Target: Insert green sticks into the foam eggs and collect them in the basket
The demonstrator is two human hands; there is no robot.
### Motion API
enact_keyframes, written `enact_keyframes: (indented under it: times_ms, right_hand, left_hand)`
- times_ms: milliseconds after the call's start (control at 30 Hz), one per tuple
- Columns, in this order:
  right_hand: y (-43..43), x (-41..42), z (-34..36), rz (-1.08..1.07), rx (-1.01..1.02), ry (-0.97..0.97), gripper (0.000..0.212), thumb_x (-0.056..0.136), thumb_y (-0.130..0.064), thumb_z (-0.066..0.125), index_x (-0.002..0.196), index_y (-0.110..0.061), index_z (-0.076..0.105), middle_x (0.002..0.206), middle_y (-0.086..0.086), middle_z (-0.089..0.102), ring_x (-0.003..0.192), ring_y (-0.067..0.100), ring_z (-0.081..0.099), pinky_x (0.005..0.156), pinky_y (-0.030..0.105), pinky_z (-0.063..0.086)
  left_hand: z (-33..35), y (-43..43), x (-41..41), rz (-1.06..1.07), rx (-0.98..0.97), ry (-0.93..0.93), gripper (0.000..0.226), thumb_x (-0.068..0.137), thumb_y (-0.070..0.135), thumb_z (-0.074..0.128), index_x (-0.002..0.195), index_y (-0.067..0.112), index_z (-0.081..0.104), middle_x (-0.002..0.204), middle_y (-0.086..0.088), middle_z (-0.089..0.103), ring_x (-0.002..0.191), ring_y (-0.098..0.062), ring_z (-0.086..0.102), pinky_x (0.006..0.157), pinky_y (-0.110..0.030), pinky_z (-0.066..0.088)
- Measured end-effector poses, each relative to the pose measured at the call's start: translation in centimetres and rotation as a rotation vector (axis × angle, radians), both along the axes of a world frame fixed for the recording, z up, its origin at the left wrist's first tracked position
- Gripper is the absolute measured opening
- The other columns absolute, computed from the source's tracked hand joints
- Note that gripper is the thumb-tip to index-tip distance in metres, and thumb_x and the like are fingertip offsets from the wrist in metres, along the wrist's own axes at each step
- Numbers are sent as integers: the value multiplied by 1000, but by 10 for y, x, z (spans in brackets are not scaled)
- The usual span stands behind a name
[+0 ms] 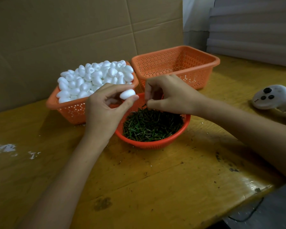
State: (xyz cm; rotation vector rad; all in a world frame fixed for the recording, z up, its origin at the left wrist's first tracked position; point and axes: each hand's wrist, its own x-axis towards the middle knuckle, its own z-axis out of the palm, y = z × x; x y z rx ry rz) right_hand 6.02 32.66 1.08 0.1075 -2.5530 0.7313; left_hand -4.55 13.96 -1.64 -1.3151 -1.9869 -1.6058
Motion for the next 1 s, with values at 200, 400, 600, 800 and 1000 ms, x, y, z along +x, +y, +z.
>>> enact_keyframes:
  times_ms: [200,400,600,800,1000]
  right_hand:
    - [-1,0,-1,-10,35,17,8,81,-15,75,85,-14,68,77,-6,70,72,8,65,72,32,52]
    - [-2,-1,-2,-4,18,39,10,81,-14,75,87,-13,68,78,-8,70,73,4,64,74,33,53]
    - [-1,-1,-2,-6,1,51,9,82,-13,75,87,-11,68,79,-6,70,74,7,65,78,38,53]
    - [-2,-1,-1,-9,3,40,8,82,-14,74,87,-12,68,80,-8,70,75,4,64,77,36,54]
    - [-1,-1,-2,-7,20,44,9,82,-14,75,88,-12,68,80,-5,71,76,7,65,76,36,53]
  left_hand:
    - [-1,1,-2,-41,-42,-21,33,90,17,83,122,18,77,106,-12,64,103,-22,71,89,-29,61]
    - [1,5,0,-74,-60,-85,44,105,23,62,148,14,58,115,-12,61,93,-11,73,82,-19,57]
    - [3,3,-1,-101,-120,-95,50,107,11,60,154,22,48,111,-2,60,98,-18,72,84,-22,58]
    - [2,1,-3,-138,-121,-89,33,98,7,72,119,25,53,101,7,60,98,-26,72,88,-47,63]
    - [1,1,-2,-124,-149,-29,25,98,12,75,112,24,59,113,-9,67,106,-21,70,85,-33,62]
